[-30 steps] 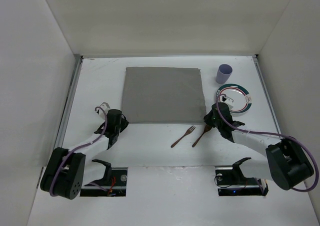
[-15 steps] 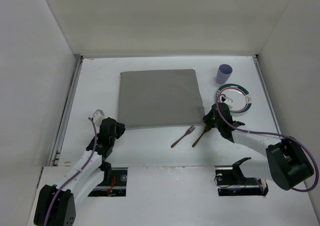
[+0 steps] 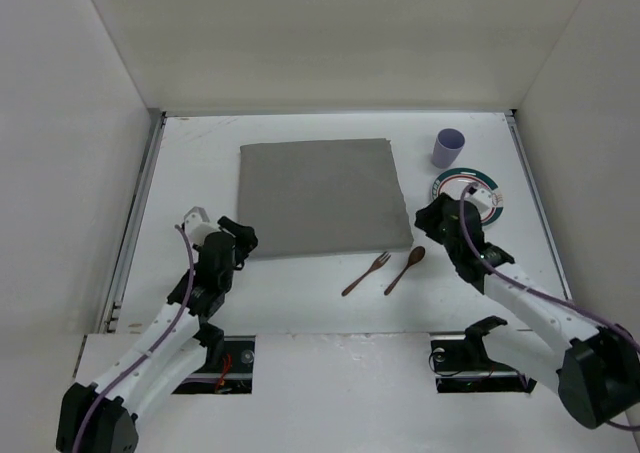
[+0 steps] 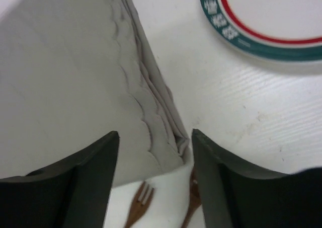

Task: Set the dinner table for one person

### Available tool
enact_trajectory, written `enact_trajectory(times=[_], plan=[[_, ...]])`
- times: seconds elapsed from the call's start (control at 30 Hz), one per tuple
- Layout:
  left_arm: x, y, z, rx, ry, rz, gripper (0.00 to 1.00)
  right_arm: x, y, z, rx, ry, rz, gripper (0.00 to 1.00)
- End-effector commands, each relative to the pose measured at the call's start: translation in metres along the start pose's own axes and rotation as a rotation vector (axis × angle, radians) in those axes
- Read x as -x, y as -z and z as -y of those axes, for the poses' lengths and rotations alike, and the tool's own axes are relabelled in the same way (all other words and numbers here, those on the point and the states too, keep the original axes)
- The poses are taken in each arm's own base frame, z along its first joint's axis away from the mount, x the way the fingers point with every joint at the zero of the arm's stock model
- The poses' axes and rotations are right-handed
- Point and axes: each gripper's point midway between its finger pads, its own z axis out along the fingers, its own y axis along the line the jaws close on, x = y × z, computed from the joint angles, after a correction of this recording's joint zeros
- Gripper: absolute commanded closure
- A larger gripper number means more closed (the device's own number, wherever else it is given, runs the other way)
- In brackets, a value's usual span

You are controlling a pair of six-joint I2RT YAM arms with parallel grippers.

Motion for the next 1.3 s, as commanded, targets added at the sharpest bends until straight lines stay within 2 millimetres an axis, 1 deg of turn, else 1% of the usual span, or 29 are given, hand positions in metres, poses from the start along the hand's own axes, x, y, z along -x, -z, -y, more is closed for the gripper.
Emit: enact_trajectory(times=[0.0,0.03,0.07,0.1,0.13,0.17,0.2,0.23,0.27,0.3,0.4,0.43,0.47,0.5,0.57,0.6,0.7,0.77,0.87,0.97,1.13,1.23,1.27], plan=[[0.026,0.004,0.058,-0.17,-0.012,0.103,0.47,0.052,0.011,0.009,-0.054,-0.086,0.164,0.42],[0.02,0.003,0.072,-0.215,-0.027,0.096,0.48,0.06,0.012,0.018,-0.075,-0.122,0.19,0.5],[0.013,0.002,0.081,-0.245,-0.041,0.085,0.49,0.068,0.012,0.028,-0.099,-0.162,0.214,0.6],[0.003,0.002,0.092,-0.281,-0.055,0.071,0.5,0.076,0.012,0.037,-0.119,-0.201,0.235,0.76],[-0.007,0.002,0.103,-0.314,-0.076,0.054,0.53,0.083,0.012,0.046,-0.137,-0.236,0.249,0.88],[-0.017,0.002,0.111,-0.34,-0.104,0.04,0.59,0.092,0.012,0.054,-0.158,-0.272,0.269,0.93],[-0.024,0.003,0.117,-0.36,-0.124,0.03,0.65,0.099,0.013,0.063,-0.184,-0.304,0.293,0.93],[-0.031,0.003,0.124,-0.38,-0.15,0.025,0.73,0.106,0.014,0.074,-0.216,-0.333,0.32,0.93],[-0.037,0.003,0.127,-0.39,-0.174,0.022,0.78,0.112,0.015,0.084,-0.247,-0.353,0.345,0.89],[-0.04,0.002,0.128,-0.393,-0.195,0.026,0.8,0.117,0.018,0.095,-0.281,-0.378,0.371,0.82],[-0.042,0.0,0.127,-0.389,-0.224,0.039,0.8,0.126,0.026,0.135,-0.392,-0.434,0.436,0.53],[-0.042,-0.001,0.125,-0.389,-0.227,0.043,0.8,0.127,0.027,0.144,-0.416,-0.442,0.441,0.47],[-0.043,-0.001,0.124,-0.389,-0.228,0.044,0.78,0.127,0.026,0.152,-0.437,-0.449,0.441,0.43],[-0.043,-0.002,0.12,-0.386,-0.229,0.048,0.75,0.124,0.022,0.159,-0.456,-0.455,0.425,0.42],[-0.042,-0.004,0.114,-0.374,-0.217,0.05,0.71,0.119,0.009,0.164,-0.461,-0.459,0.374,0.42],[-0.041,-0.005,0.112,-0.37,-0.211,0.052,0.7,0.117,0.001,0.163,-0.449,-0.452,0.346,0.42],[-0.039,-0.003,0.11,-0.372,-0.196,0.057,0.68,0.105,-0.025,0.16,-0.418,-0.441,0.257,0.44],[-0.037,-0.002,0.11,-0.376,-0.19,0.063,0.68,0.099,-0.036,0.16,-0.401,-0.447,0.23,0.46],[-0.035,-0.003,0.107,-0.368,-0.186,0.07,0.67,0.095,-0.046,0.164,-0.394,-0.467,0.221,0.47],[-0.036,-0.007,0.104,-0.355,-0.185,0.066,0.67,0.091,-0.054,0.164,-0.382,-0.473,0.199,0.52],[-0.04,-0.011,0.104,-0.349,-0.19,0.056,0.66,0.082,-0.067,0.172,-0.397,-0.498,0.181,0.61],[-0.039,-0.014,0.102,-0.337,-0.193,0.062,0.65,0.078,-0.073,0.178,-0.404,-0.519,0.171,0.66],[-0.037,-0.015,0.1,-0.332,-0.193,0.067,0.65,0.077,-0.074,0.18,-0.404,-0.531,0.172,0.7]])
